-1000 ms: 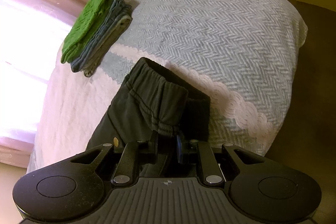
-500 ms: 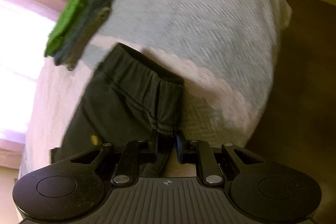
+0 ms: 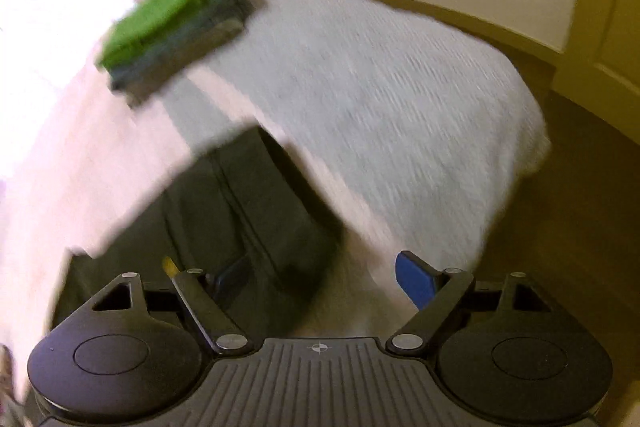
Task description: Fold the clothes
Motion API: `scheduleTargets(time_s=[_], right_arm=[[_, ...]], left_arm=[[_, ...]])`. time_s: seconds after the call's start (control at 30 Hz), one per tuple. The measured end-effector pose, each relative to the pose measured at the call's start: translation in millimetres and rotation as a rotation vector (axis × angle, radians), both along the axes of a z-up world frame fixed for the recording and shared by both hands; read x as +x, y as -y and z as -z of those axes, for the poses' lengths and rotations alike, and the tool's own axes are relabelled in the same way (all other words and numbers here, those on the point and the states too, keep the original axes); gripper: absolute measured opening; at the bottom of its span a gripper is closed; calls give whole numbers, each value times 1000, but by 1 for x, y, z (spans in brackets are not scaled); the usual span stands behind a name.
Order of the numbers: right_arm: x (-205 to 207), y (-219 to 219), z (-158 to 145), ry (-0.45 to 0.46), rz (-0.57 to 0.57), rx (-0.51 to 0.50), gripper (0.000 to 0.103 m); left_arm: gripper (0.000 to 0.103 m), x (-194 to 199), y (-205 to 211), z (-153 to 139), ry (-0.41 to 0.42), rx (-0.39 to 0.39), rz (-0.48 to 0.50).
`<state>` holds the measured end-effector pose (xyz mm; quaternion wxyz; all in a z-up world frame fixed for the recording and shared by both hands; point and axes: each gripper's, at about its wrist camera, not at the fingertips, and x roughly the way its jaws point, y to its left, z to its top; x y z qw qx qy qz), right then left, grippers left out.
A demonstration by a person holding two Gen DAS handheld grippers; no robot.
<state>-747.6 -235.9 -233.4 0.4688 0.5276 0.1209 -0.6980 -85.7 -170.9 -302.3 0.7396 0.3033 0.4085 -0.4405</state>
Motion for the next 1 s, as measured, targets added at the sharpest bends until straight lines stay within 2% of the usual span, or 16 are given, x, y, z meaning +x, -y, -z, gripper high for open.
scheduleTargets(time_s=[0.07,0.13,0.23,0.33,0.4,0.5,0.63,0.67,0.7,0.73,0.8,0.87,1.0], right_arm=[[-13,18,1,42,-14,-37,84],[-24,37,2,86,-29,-66,84],[-46,66,24,158,-55,-63,84],[-60,97,55,215,-71,-31,84],[-67,109,70,255,-78,-25,84],[-72,116,81,323,-99,-39,84],[-72,119,89,375,-144,-52,83],[-71,118,91,384,-157,-55,83],[-70,118,92,382,-172,-61,66],[-69,117,92,368,-197,-70,34],[-68,113,90,340,-228,-81,27],[-67,106,84,322,-261,-118,22],[-55,80,72,204,-263,-171,20]], left_arm=[[25,-21,20,-7,-11,-13,102],[25,-45,52,-11,-75,-46,214],[25,-87,107,-11,-206,-98,358],[27,-139,163,-8,-389,-115,504],[33,-174,196,-3,-505,-93,593],[39,-223,229,4,-597,-37,676],[37,-258,259,23,-670,79,703],[33,-261,265,28,-692,105,700],[21,-264,270,34,-716,126,699],[16,-266,270,37,-723,131,702],[8,-269,266,41,-719,120,709],[3,-262,260,37,-705,34,704],[2,-247,251,32,-730,-139,653]])
